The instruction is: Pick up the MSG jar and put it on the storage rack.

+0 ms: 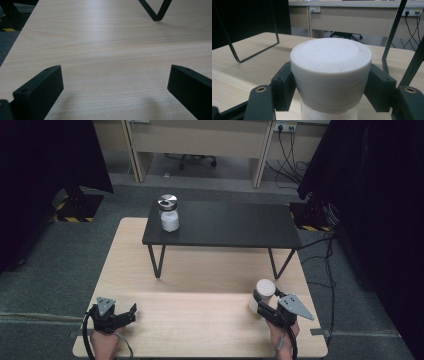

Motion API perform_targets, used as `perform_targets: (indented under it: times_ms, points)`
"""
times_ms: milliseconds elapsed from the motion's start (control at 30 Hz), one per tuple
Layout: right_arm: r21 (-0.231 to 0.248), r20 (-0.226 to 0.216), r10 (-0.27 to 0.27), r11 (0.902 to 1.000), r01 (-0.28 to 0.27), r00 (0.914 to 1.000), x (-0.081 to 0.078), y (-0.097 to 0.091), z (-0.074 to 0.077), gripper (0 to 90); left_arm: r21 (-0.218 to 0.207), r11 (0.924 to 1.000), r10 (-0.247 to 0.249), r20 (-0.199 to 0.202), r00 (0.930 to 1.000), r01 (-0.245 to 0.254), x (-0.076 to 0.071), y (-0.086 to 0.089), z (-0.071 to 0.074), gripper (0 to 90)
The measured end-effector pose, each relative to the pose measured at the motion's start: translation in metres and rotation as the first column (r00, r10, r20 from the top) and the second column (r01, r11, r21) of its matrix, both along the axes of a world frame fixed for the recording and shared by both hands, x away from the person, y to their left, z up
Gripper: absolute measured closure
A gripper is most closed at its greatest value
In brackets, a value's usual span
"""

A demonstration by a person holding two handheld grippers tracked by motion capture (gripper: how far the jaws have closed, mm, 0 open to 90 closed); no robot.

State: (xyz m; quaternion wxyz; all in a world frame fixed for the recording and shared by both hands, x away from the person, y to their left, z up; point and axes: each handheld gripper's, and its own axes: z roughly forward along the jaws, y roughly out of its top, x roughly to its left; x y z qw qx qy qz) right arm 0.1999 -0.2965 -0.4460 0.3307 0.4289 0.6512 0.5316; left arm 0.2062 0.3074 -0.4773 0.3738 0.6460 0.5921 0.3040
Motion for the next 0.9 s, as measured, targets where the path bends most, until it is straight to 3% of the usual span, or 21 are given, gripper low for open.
perform_targets:
  times_ms: [900]
  points:
    - [0.011, 0.01, -0.061, 0.9981, 0.061, 0.9981, 0.005, -0.008, 0.054, 34.0, -0.021, 0.9998, 0.001, 0.004, 1.0, -0.001, 0.0, 0.003, -0.001, 0.0]
